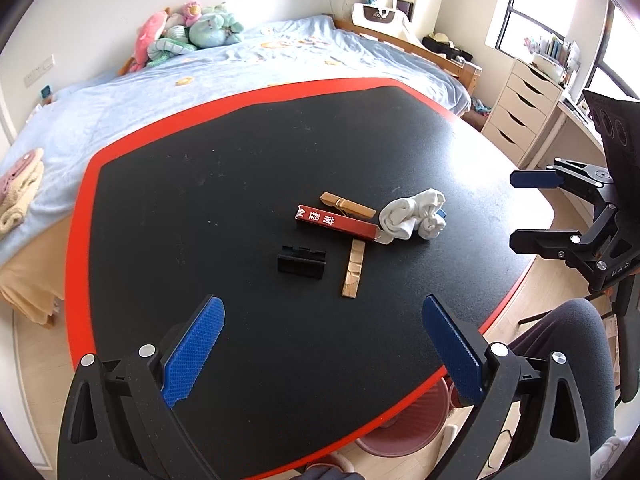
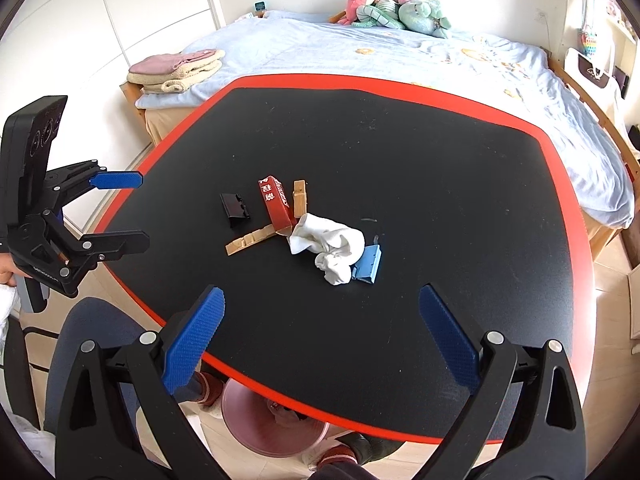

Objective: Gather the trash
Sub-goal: 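Close the right gripper on the white crumpled tissue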

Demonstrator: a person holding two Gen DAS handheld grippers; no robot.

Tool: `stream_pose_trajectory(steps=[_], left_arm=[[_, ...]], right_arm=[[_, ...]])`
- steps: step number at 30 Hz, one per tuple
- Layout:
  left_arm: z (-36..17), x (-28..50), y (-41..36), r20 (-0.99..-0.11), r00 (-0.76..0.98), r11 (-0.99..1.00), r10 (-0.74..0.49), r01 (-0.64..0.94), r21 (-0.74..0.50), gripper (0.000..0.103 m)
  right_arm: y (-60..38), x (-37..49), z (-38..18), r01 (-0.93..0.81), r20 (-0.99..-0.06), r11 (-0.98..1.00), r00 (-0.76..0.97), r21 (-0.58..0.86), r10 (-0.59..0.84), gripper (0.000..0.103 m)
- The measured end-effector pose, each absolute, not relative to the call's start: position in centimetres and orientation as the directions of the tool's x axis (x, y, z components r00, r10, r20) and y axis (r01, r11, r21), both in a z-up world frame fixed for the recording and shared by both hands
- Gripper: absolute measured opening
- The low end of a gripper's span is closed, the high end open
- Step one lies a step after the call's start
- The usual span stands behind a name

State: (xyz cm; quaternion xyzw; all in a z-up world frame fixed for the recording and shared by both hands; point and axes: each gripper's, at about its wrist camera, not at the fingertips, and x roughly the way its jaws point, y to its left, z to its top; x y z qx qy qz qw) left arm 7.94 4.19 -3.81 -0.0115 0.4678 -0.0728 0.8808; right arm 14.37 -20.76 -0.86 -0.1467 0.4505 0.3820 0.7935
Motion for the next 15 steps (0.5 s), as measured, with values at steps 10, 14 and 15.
stream_pose_trajectory(steps=[10,14,15], left_arm=[[-6.4,12.2,5.0,-0.858,0.488,0.982,-0.162,0.164,-0.093,0.095],[-7.4,13.3,5.2,-0.866,0.468,0.980,-0.175,0.170,-0.106,0.095],[-7.7,13.5,5.3,-0.868,0.463,0.979,-0.179,0.172,-0.110,0.095]], right_arm=[[-18.2,17.4,-3.3,-0.757,-0.860,0.645,0.254,0.108,0.442,0.087],[-17.7,18.2,-4.0,-0.758,-0.867,0.643,0.246,0.107,0.434,0.073],[-17.5,18.4,-4.2,-0.760,-0.868,0.641,0.241,0.110,0.434,0.072]])
